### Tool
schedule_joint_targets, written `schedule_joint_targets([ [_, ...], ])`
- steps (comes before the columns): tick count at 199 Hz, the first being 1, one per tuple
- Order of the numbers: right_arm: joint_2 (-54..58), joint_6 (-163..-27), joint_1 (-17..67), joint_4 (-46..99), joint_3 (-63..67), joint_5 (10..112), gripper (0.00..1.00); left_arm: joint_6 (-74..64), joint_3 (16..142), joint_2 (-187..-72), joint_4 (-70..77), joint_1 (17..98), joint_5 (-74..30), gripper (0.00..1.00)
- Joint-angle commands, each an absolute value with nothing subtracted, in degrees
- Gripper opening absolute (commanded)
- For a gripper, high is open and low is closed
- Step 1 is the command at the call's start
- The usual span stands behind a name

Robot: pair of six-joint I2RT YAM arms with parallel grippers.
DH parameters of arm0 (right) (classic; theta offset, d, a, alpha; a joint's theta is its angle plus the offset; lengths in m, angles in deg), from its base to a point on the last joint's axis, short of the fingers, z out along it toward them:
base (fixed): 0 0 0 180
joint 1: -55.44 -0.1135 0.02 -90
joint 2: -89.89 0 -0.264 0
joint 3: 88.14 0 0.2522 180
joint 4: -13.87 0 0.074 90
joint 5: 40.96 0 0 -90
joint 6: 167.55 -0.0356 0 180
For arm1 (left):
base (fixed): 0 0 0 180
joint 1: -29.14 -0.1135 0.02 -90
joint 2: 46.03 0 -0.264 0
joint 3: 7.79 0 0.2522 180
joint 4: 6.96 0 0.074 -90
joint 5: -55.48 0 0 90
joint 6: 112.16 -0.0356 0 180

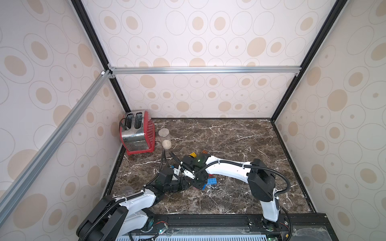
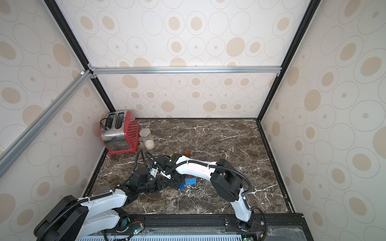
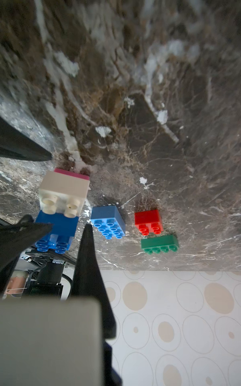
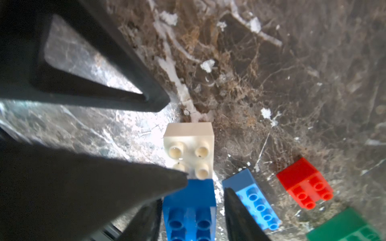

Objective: Assemble a heart with lego
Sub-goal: Assemble the lego brick with the lego brick, then pick up the lego brick from the center of the board.

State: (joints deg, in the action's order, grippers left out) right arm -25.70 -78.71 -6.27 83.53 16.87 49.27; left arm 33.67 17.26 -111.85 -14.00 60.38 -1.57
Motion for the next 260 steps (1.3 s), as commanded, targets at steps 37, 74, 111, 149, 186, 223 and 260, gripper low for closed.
schedule_joint_targets([
  [37, -20.5, -79.1, -5.7, 85.3, 16.6, 46.4, 0.57, 31.6, 18.9, -111.0, -9.1, 60.9, -3.2, 0.49],
  [74, -15.8, -79.9, -2.8, 82.8, 15.5, 46.6, 0.57, 31.5, 19.2, -109.3, -6.8, 60.1, -4.9, 0.49],
  [111, -16.7, -80.6, 0.8, 77.0, 15.3, 42.7, 0.56, 31.6, 18.6, -104.7, -4.2, 54.9, -3.4, 0.48],
  [149, -21.8, -71.5, 2.5, 70.8, 17.2, 42.0, 0.59, 29.7, 19.7, -101.6, 1.4, 53.3, -3.9, 0.49],
  [186, -24.8, -70.3, 6.0, 68.8, 19.6, 48.3, 0.68, 29.4, 19.7, -102.8, 1.4, 53.0, -5.0, 0.5],
  [223, -26.9, -60.9, 6.9, 64.3, 18.4, 51.4, 0.72, 28.8, 21.1, -104.9, 1.4, 52.7, -5.3, 0.51],
  [260, -30.2, -56.7, 11.1, 63.0, 21.3, 58.9, 0.82, 28.6, 21.6, -106.1, 1.7, 52.6, -5.1, 0.52],
])
